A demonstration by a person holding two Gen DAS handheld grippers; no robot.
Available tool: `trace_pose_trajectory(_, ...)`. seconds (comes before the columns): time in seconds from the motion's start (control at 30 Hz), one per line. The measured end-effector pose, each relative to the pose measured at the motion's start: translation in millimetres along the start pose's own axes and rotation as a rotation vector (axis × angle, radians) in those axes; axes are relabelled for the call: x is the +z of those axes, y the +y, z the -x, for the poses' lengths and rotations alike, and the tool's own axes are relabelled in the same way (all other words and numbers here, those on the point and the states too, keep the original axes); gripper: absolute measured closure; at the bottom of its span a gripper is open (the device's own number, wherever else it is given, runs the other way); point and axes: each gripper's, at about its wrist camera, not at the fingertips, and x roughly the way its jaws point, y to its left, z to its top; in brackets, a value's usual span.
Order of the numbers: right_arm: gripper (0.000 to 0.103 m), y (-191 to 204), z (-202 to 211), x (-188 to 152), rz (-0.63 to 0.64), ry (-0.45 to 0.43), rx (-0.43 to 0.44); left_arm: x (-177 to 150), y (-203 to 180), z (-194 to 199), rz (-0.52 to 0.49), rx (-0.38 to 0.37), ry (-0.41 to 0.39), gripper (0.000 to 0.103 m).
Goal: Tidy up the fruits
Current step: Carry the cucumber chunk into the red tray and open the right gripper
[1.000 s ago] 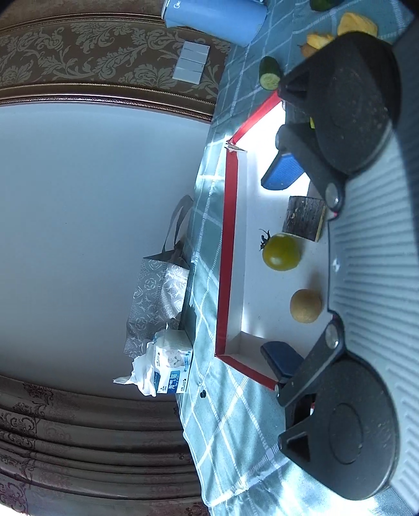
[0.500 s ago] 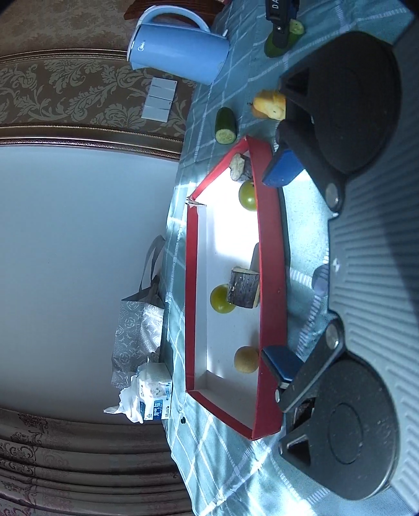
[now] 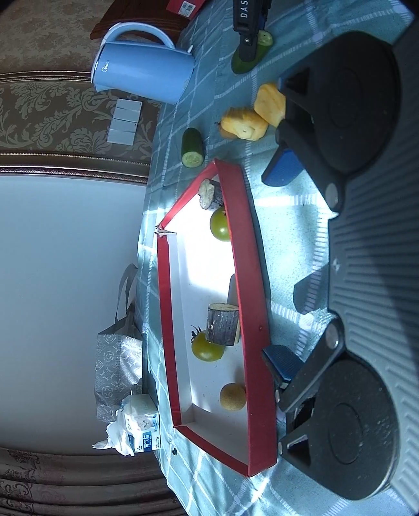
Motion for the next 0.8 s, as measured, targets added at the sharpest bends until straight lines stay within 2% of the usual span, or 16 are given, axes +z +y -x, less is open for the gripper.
trace_pose_trajectory(0.17, 0.07, 10, -5, 2, 0.04, 0.043, -0.039, 1, -4, 2, -0.026, 0.008, -0.012, 0.0)
trace_pose_trajectory(0.27, 0.071, 22, -10, 1, 0.124, 0.049, -0.084, 1, -5, -3, -0.031, 0.033, 0.02, 0.0)
trace_pose_trajectory(0.33, 0.071, 24, -10, 0, 0.128, 0.037, -0.092, 1, -5, -7, -0.022, 0.049, 0.045, 0.0)
trace_pose_trajectory(0.5, 0.071, 6, 0, 4, -0.03, 0.004, 0.02, 0, -3, -8, -0.016, 0.065, 0.059, 0.0)
trace_pose_trajectory(0.67, 0.071, 9, 14, 10, -0.059, -0.033, 0.068, -1, -3, -8, -0.014, 0.081, 0.063, 0.0)
trace_pose_trajectory(0.8, 0.071, 27, 15, 18, -0.057, -0.014, 0.154, 0, -2, -8, -0.007, 0.103, 0.065, 0.0)
